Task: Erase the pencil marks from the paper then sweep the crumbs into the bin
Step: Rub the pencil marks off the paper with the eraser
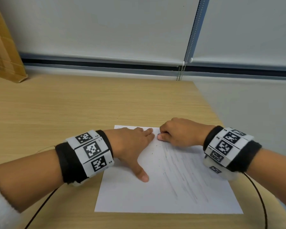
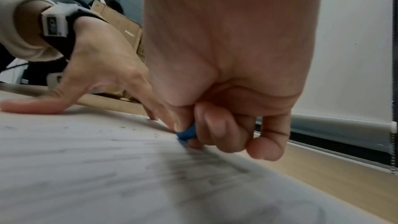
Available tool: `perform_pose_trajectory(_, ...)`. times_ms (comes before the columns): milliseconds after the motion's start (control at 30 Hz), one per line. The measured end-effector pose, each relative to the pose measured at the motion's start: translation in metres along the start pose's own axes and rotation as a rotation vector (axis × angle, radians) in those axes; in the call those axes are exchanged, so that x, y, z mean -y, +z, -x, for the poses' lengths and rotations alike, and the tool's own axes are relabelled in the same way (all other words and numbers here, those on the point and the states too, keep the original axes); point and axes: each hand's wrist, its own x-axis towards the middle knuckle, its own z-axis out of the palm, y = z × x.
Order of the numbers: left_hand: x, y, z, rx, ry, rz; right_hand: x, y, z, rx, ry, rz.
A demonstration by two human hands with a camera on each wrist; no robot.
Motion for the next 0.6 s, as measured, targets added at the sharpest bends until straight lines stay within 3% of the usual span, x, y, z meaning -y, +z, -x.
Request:
perform_pose_trajectory(200, 0.002, 0.003, -0.001, -0.023, 0.008, -0.018, 0.012, 0.000, 0.015, 0.156, -0.130, 0.072)
perform_pose_trajectory(367, 0.004, 0.004, -0.003, -0.015, 0.005, -0.006, 0.005, -0.002, -0.004, -0.009, -0.043, 0.082)
perform_pose_trajectory(533, 0.004, 0.004, -0.006, 0.007, 0.022, 0.000, 0.026, 0.005, 0.048, 0.215, -0.183, 0.055)
perform_pose_trajectory(600, 0.003, 0.004, -0.006, 0.016, 0.023, -0.001, 0.027, 0.002, 0.053, 0.223, -0.174, 0.081)
